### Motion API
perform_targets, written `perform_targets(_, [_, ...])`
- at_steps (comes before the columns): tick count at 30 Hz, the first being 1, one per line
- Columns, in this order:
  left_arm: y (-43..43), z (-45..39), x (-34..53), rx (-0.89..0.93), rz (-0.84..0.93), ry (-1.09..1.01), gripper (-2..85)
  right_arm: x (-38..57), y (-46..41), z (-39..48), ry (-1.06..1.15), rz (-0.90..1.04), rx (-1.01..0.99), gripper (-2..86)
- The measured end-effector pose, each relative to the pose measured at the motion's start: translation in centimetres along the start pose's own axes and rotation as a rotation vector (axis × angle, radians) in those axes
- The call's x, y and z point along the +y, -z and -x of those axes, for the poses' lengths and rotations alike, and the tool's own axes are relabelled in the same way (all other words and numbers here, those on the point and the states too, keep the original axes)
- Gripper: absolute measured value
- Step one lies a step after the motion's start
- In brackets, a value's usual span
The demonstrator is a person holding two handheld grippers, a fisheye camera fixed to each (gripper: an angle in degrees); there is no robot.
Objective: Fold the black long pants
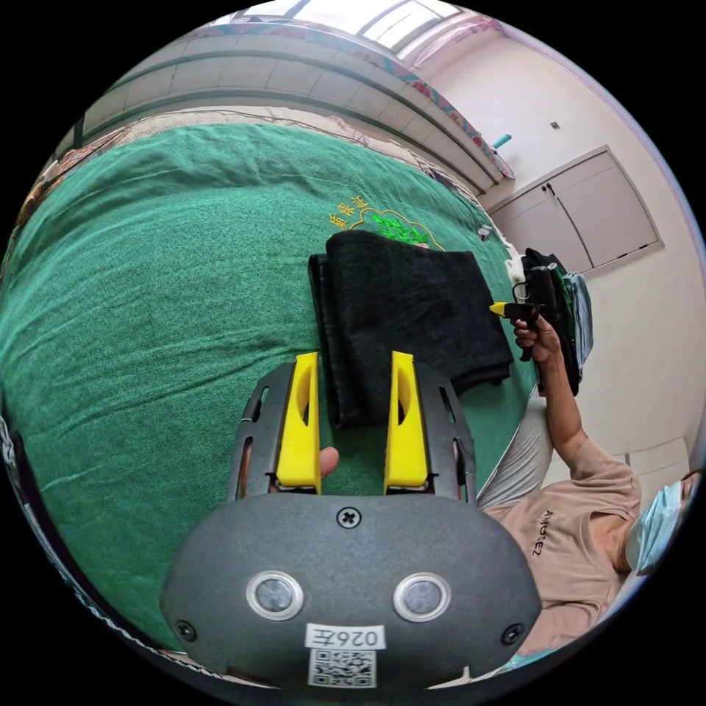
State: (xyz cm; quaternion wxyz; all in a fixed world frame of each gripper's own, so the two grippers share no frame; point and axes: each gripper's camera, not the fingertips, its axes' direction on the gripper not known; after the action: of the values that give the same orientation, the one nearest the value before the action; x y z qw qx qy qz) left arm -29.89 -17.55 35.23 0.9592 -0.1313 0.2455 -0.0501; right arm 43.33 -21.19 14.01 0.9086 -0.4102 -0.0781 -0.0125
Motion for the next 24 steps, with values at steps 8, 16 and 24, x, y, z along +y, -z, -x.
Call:
perform_targets(8, [-2.1, 1.8, 1.7, 0.07, -0.044, 0.026, 13.3, 1.3, -6.1, -0.6, 0.009, -0.038, -0.091, 8.7])
perform_targets(16, [-4.3, 4.2, 5.1, 0.181, -0.122, 0.044, 10.9, 4.0, -13.5, 0.7, 0.038, -0.104, -0.028, 6.5])
perform_targets(24, [-5.0, 1.1, 9.4, 0.089, -0.192, -0.023, 6.1, 8.1, -20.6, 8.0, 0.213, -0.12, 0.338, 2.5])
